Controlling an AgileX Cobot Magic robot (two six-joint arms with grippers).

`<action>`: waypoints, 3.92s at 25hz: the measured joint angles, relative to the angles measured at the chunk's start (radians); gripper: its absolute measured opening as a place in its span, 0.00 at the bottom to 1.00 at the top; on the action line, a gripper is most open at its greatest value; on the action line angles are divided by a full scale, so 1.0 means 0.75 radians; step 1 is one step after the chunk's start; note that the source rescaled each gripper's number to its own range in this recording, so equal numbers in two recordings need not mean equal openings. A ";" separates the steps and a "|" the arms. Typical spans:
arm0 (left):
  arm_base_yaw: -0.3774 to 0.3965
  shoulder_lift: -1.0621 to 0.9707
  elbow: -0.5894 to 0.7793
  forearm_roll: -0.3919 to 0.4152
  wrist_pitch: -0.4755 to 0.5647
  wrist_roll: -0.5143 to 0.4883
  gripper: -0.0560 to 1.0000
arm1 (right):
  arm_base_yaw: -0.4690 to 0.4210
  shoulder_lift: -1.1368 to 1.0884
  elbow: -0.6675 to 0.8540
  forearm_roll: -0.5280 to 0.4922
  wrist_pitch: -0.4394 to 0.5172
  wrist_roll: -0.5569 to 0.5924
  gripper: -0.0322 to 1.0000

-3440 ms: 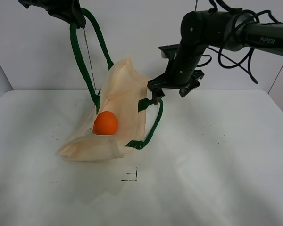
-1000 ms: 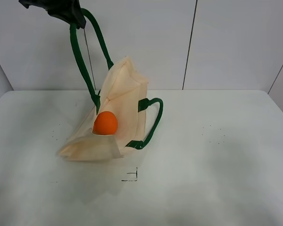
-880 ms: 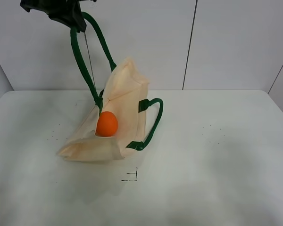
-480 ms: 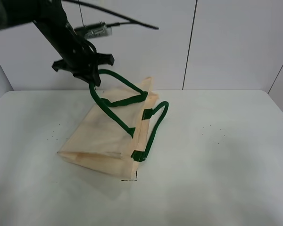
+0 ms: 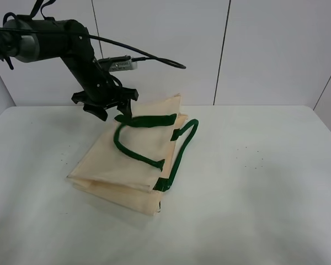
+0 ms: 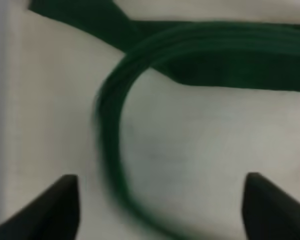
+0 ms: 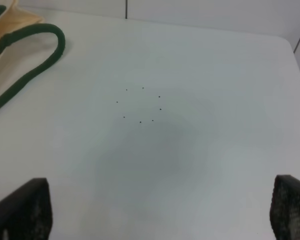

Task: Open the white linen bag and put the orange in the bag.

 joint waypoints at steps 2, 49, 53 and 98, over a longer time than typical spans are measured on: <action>0.000 0.000 0.000 0.115 0.004 -0.004 0.97 | 0.000 0.000 0.000 0.000 0.000 0.000 1.00; 0.439 -1.907 1.571 0.165 0.216 0.084 0.96 | 0.000 0.000 0.000 0.000 0.000 0.000 1.00; 0.438 -2.257 1.654 0.125 0.218 0.107 0.96 | 0.000 0.000 0.000 0.000 0.000 0.000 1.00; 0.393 -2.770 1.661 0.095 0.217 0.158 0.96 | 0.000 0.000 0.000 0.000 0.000 0.000 1.00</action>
